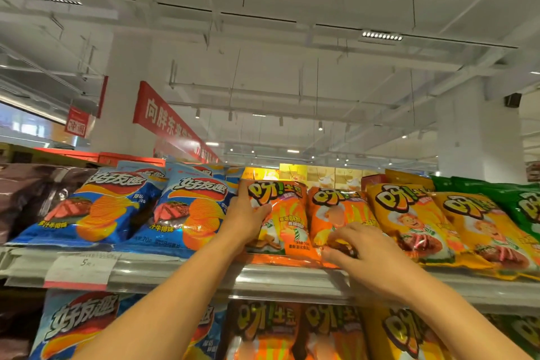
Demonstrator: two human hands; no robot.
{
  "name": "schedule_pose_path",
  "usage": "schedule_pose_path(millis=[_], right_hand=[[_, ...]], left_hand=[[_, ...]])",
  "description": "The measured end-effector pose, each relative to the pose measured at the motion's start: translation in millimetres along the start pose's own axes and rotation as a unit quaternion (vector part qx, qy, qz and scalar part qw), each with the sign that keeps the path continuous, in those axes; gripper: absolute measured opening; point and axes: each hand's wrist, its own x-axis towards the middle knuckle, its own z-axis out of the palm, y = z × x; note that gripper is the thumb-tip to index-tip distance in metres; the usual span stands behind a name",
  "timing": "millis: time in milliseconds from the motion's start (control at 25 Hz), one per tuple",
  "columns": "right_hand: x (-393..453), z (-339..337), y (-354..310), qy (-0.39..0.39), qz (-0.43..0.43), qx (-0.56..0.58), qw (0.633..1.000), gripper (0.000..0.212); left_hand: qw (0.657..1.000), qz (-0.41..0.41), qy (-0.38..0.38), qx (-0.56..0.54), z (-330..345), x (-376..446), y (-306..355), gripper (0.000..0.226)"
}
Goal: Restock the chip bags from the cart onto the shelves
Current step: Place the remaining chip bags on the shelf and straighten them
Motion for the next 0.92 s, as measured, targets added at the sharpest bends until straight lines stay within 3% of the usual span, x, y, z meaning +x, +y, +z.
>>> schedule_pose_path(millis=[80,200,400,560,760,840,920], right_hand=[[11,-10,-12,0.044,-0.009,0.073,0.996,0.042],[36,-12,-29,0.093,-0.045,0.103,0.989,0.038],[91,0,-62,0.002,-0.052,0.153,0.987,0.048],[123,31,-72,-0.109,0.029,0.048,0.992,0.064],[134,29,-76,-0.152,0.036,0.004,0.988,0.070],[134,21,-83,-0.151,0.030,-0.010,0.988,0.068],[133,16,-93,-0.098,0.023,-0.001,0.995,0.067]], left_hand=[[0.993,0.056,0.016,0.106,-1,-10,6,0.072],[0.935,0.217,0.054,0.276,5,-42,4,0.063],[0.872,0.248,-0.080,0.414,23,-71,-18,0.073],[0.864,0.282,-0.076,0.411,16,-67,-23,0.071],[0.843,0.296,-0.098,0.437,9,-72,-19,0.065],[0.840,0.330,-0.114,0.415,-2,-79,-18,0.060],[0.861,0.350,-0.108,0.353,-24,-89,-30,0.063]])
